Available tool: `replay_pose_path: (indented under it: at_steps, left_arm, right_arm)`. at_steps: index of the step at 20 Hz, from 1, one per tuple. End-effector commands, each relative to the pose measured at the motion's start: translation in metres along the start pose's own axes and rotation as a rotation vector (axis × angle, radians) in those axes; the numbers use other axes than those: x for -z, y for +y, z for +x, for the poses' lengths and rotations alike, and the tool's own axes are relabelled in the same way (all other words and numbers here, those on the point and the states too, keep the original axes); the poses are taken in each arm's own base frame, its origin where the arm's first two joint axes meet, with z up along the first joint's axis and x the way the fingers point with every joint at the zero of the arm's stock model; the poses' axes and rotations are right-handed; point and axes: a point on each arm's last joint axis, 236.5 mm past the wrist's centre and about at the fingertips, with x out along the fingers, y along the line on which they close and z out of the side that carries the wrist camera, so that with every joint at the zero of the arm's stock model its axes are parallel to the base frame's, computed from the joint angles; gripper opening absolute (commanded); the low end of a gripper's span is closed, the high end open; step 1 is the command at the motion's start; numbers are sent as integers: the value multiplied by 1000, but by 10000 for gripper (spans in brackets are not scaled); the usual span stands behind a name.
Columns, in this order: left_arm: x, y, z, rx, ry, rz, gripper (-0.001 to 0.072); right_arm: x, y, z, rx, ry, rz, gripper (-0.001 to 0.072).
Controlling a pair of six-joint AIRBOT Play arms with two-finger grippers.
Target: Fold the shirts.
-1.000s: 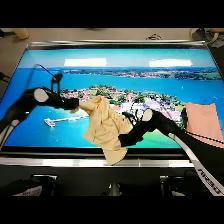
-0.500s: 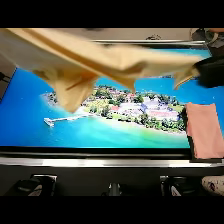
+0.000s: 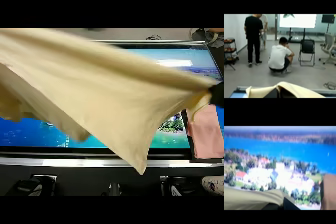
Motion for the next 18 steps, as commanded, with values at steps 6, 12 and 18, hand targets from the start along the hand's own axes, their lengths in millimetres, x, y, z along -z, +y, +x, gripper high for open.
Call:
replay_pose_path:
  at_steps: [6, 12, 18]
  left_arm:
    - [282, -54, 156, 113, 477, -79, 37]
    - [467, -79, 133, 112, 1128, -206, 720]
    - [486, -20, -14, 43, 1580, -200, 707]
  right_arm:
    - [199, -4, 222, 20, 481, 267, 15]
    - [214, 20, 253, -47, 506, 455, 15]
    - [235, 20, 239, -78, 604, 289, 16]
